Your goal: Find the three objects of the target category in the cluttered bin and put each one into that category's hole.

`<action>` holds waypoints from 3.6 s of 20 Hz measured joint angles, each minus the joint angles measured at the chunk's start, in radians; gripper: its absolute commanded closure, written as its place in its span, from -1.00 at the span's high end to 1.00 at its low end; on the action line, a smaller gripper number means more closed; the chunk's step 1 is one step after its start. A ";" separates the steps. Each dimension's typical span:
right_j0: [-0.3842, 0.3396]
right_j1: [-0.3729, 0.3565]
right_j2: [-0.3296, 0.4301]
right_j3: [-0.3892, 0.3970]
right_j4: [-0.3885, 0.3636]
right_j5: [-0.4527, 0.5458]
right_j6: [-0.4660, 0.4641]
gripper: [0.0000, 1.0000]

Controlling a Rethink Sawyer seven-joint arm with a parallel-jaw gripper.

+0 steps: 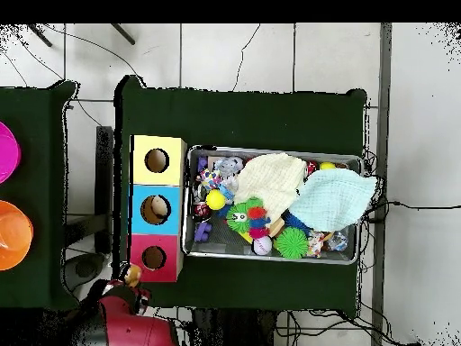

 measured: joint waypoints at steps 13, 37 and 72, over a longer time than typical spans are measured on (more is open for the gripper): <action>-0.032 -0.012 -0.026 -0.041 0.000 -0.029 0.000 -1.00; -0.229 0.102 0.144 0.031 -0.100 -0.349 0.000 -1.00; -0.192 0.116 0.132 0.068 -0.123 -0.501 0.000 -1.00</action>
